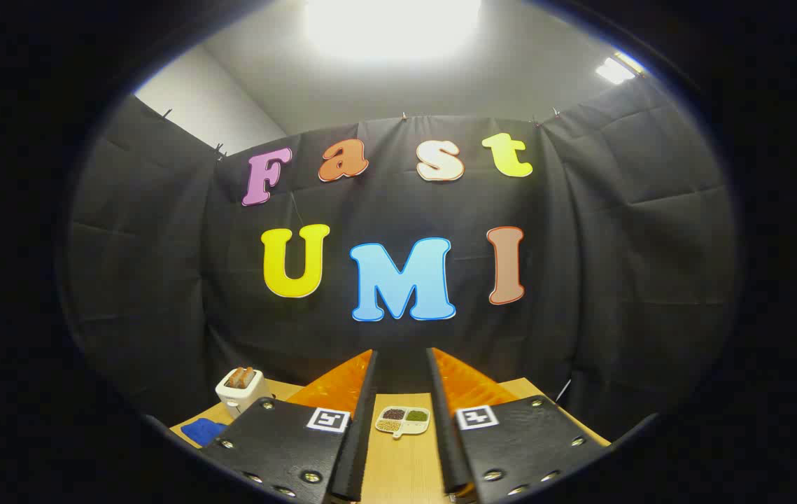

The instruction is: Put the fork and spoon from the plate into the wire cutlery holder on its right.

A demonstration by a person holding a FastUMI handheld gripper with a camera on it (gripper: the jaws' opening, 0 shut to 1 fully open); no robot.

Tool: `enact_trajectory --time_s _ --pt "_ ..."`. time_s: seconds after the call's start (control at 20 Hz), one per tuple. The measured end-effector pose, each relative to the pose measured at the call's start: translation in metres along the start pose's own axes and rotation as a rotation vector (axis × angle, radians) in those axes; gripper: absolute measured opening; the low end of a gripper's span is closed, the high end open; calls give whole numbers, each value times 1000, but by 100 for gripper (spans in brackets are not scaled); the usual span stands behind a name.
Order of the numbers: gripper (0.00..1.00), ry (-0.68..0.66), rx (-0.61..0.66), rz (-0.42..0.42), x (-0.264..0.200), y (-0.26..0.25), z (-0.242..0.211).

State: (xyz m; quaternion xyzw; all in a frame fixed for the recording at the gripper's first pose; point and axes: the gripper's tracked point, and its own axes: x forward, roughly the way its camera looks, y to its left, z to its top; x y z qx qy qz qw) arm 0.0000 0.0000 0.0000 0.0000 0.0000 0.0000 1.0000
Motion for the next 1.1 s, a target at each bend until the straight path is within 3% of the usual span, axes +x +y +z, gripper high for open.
enact_trajectory --time_s 0.8,1.1 --pt "46 25 4 34 2 18 -13" --pt "46 112 10 78 7 41 -58"
